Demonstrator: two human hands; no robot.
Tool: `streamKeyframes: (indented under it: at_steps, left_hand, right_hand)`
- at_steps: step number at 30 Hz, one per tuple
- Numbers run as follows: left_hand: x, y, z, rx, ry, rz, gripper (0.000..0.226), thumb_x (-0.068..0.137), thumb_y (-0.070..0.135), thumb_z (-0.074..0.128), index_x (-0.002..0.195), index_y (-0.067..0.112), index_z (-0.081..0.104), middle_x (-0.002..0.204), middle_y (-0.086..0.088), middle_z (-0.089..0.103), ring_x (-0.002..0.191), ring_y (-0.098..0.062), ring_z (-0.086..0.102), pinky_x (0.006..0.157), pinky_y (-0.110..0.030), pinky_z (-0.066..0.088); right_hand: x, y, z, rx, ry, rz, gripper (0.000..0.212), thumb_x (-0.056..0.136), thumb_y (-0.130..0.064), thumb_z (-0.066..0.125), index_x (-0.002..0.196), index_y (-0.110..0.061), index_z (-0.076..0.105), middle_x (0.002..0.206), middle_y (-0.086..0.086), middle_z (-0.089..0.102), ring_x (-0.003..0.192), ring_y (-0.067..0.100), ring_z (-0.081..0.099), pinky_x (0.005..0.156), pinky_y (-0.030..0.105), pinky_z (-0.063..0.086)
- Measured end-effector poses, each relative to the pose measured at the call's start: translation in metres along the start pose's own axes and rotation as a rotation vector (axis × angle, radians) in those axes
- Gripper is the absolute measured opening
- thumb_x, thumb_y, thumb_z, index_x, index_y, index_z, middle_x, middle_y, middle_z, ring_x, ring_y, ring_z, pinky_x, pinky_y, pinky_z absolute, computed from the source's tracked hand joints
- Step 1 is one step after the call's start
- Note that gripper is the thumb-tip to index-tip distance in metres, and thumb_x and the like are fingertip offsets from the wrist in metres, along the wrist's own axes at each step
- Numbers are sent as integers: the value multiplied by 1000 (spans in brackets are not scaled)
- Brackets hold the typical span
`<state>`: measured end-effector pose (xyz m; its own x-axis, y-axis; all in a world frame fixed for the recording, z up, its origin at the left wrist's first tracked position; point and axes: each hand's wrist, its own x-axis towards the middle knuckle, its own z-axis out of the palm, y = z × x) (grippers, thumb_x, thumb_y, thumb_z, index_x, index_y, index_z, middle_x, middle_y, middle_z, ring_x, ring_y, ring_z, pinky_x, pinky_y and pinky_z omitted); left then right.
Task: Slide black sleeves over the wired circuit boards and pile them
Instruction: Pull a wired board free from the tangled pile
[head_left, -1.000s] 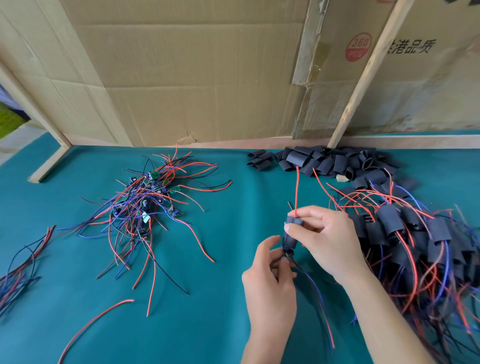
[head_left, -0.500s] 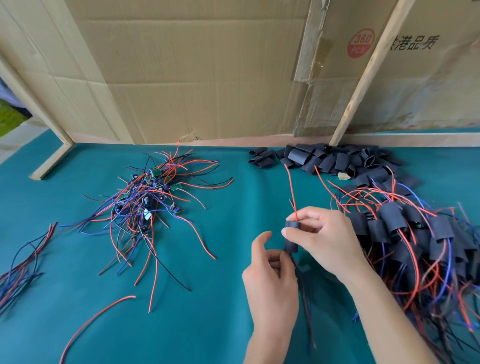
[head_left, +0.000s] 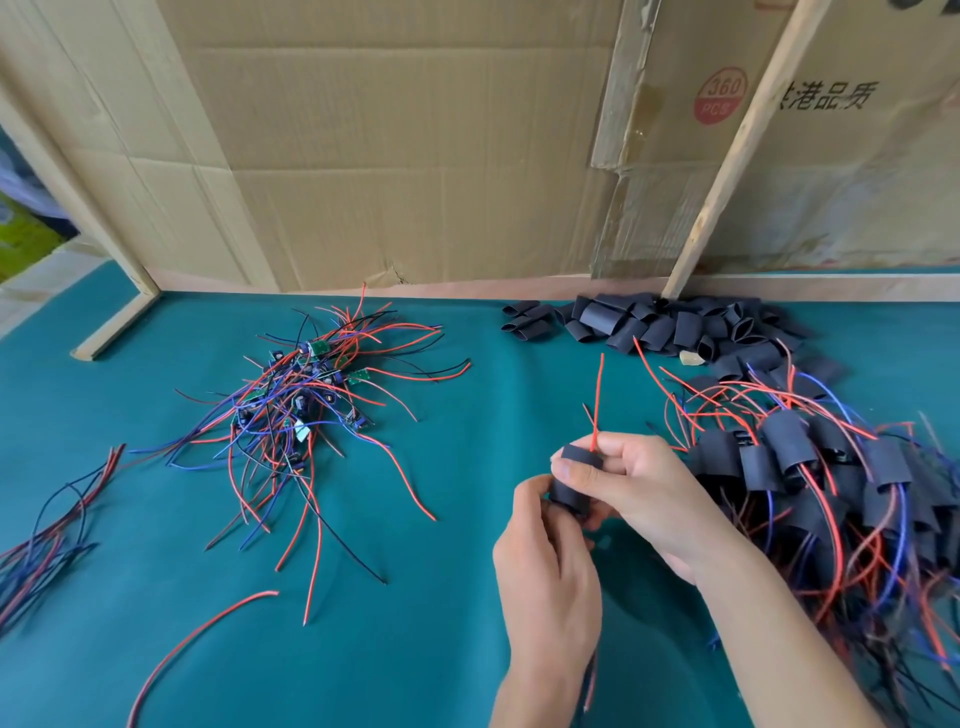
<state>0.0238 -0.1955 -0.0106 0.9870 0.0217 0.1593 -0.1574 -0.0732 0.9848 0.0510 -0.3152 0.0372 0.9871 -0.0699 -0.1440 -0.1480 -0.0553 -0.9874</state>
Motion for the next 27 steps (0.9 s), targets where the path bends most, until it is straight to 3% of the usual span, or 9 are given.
streamKeyframes:
  at_steps: [10,16,19,22,24,26,27]
  left_hand:
    - [0,2,-1,-31,-46,34,16,105,28,51,94,38,57,65,13,64,55,-9,53,54,-25,42]
    - [1,5,-1,-48,-16,48,12,103,38,54,92,41,56,60,10,62,51,-8,52,52,-22,43]
    - [2,6,0,-31,-55,76,8,98,46,54,96,38,57,63,12,62,54,-10,52,56,-33,51]
    - [1,7,0,-35,-73,70,13,95,47,54,100,35,59,64,13,57,56,-11,53,57,-35,50]
    - [1,5,0,-25,-72,72,5,96,37,55,99,35,58,65,14,56,56,-10,52,58,-36,49]
    - [2,4,-1,-6,-77,86,9,97,25,57,99,33,57,65,15,56,55,-8,50,58,-34,49]
    - [2,3,-1,-1,-78,94,12,97,20,57,99,32,57,65,15,55,54,-7,48,57,-31,47]
  right_hand:
    - [-1,-1,-4,36,-43,6,18,91,-21,76,98,-4,76,77,9,70,65,20,62,55,25,49]
    - [-6,-9,-2,61,-44,33,38,78,-30,78,104,-3,75,83,12,73,70,22,65,57,27,52]
    - [-7,-18,-10,69,34,-15,38,72,-32,79,100,-7,77,77,9,69,66,22,62,53,25,49]
    - [-17,-39,-43,-78,216,-70,46,65,-45,80,107,-26,78,67,-4,64,53,15,61,41,15,40]
    - [-32,-52,-82,-224,322,-55,57,59,-58,84,111,-38,75,70,-4,71,56,12,66,41,21,49]
    - [-41,-58,-141,-534,405,-53,62,63,-79,77,110,-38,72,84,-2,78,71,6,71,52,19,56]
    - [-41,-65,-169,-717,499,-74,71,64,-89,68,107,-32,72,94,2,78,78,3,70,62,6,51]
